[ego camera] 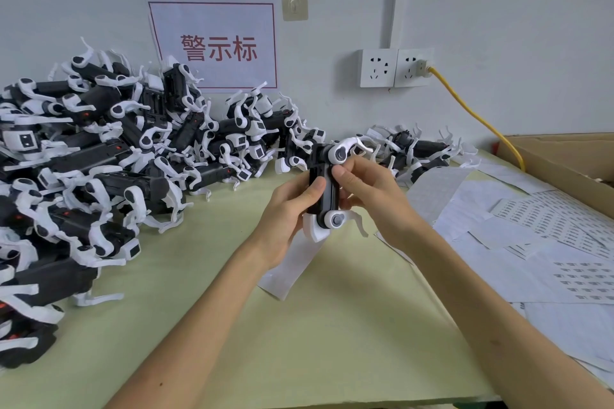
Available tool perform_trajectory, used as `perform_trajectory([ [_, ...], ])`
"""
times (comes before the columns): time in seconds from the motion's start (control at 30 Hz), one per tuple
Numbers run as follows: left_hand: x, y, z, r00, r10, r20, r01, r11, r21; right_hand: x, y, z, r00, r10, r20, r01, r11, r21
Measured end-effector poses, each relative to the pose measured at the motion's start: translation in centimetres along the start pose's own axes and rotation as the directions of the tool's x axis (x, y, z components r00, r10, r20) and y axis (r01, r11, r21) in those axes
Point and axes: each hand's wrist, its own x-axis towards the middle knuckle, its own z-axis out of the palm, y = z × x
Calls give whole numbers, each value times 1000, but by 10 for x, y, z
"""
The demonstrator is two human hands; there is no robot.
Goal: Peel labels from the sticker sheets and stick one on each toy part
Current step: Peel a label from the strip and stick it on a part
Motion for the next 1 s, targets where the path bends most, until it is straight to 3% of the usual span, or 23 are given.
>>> perform_trajectory([
  [0.47, -1, 5, 1, 1000, 3, 14, -2, 999, -41, -1, -5, 0, 998, 19, 65, -22, 999, 48],
  [0.63, -2, 3, 1, 1000, 12, 23, -12, 1000, -4, -2, -4, 3, 999, -29, 33, 29, 999, -21],
  [1.0, -2, 3, 0, 999, -35, -6, 35, 999, -31, 0, 0, 1, 999, 2, 45, 0, 999, -39],
])
